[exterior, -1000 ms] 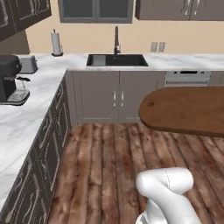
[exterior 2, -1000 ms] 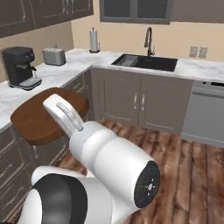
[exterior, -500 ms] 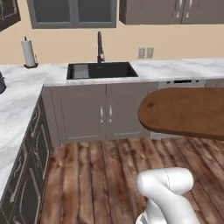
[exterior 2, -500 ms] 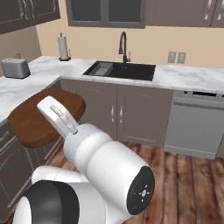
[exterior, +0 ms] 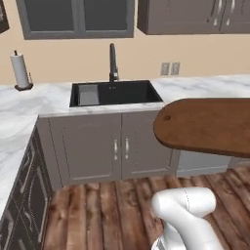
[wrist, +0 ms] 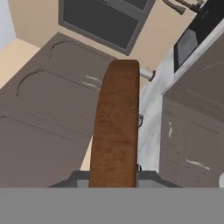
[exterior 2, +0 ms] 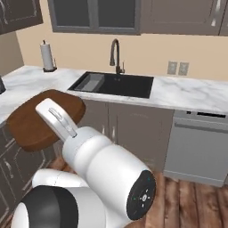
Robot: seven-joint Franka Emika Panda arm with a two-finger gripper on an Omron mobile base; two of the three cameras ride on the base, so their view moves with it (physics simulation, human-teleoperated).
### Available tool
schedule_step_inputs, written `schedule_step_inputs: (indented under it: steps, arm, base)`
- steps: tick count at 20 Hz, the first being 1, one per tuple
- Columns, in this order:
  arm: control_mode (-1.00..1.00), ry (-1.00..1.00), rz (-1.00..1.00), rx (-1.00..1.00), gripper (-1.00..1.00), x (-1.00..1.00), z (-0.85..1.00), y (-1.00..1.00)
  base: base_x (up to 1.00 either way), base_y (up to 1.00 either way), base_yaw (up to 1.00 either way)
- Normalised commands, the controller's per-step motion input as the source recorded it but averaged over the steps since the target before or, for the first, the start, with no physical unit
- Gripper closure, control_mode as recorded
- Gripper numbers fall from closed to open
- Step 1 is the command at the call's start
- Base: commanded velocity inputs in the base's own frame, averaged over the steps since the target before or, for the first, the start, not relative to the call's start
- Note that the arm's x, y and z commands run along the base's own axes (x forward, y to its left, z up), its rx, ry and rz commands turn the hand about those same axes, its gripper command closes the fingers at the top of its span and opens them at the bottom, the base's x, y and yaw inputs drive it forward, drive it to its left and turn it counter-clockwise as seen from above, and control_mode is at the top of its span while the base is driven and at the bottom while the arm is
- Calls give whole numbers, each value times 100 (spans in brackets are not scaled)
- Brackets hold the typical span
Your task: Move the cutting board and knife to the sink. Then move spray from the shelves to the counter.
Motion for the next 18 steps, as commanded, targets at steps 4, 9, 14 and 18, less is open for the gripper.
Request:
schedule_step_inputs:
  steps: [4, 9, 14, 18]
  arm:
    - [100, 0, 0, 0, 100, 0, 0, 0]
    - [100, 0, 0, 0, 100, 0, 0, 0]
    - [100, 0, 0, 0, 100, 0, 0, 0]
    - [100, 0, 0, 0, 100, 0, 0, 0]
  base:
    - [100, -29, 0]
    - [100, -56, 0]
    - [100, -61, 0]
    - [95, -2, 0]
